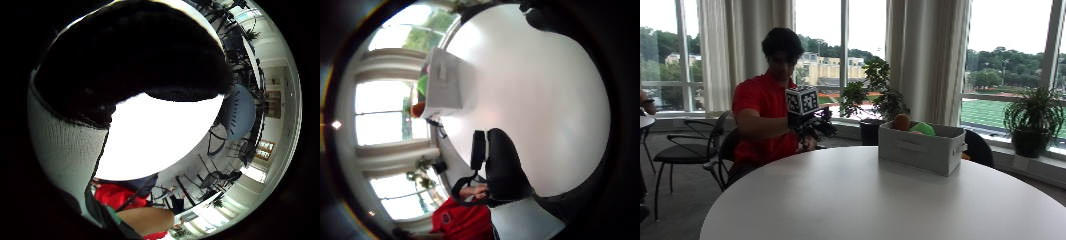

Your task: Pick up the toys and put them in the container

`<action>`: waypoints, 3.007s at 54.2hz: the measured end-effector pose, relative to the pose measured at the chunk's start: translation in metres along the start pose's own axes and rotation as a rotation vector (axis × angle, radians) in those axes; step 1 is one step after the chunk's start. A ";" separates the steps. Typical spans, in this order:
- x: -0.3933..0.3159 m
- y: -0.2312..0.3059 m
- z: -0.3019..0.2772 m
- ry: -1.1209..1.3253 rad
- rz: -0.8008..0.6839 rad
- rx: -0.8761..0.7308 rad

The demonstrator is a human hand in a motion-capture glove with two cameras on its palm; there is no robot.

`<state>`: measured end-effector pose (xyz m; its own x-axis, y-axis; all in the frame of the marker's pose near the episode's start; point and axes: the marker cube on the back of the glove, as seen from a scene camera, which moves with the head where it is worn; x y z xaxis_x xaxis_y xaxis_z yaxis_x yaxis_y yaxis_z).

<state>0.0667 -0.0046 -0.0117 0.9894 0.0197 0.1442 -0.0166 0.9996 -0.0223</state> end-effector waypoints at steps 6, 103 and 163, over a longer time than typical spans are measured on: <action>-0.002 0.000 0.001 -0.006 -0.008 0.004; -0.008 0.001 -0.001 -0.002 -0.025 0.006; -0.005 0.003 -0.001 -0.025 -0.020 0.001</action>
<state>0.0617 -0.0017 -0.0136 0.9856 -0.0001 0.1694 0.0031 0.9998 -0.0178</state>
